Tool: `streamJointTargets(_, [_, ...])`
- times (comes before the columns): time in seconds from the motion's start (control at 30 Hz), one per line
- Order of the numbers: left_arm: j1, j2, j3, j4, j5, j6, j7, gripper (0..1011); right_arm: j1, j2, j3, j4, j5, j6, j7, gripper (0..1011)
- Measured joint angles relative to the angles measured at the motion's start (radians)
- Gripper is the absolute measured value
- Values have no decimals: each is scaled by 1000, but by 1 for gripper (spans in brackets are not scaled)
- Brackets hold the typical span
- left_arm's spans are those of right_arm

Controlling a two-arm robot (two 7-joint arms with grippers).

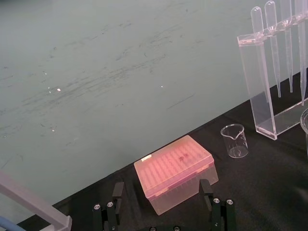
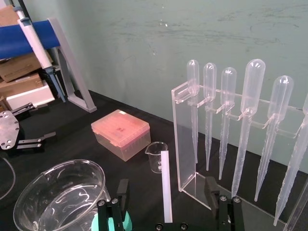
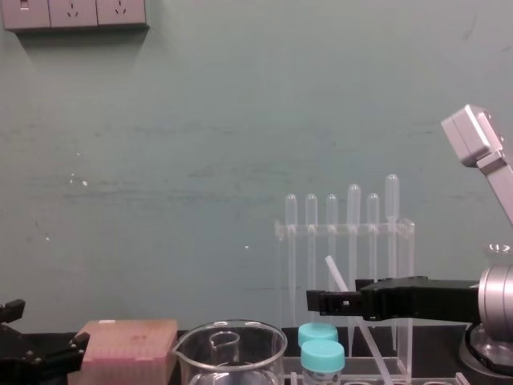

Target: Pick up the stirring rod with one hand, then place it down.

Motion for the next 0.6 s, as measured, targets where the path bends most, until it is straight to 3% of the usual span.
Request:
streamJointTargets(0.23, [0, 0, 0, 0, 0, 0, 0, 1000, -2, 1, 1, -3, 2, -1, -1, 886])
streamJointTargets(0.6, [0, 0, 0, 0, 0, 0, 0, 1000, -3, 2, 2, -4, 3, -3, -1, 547])
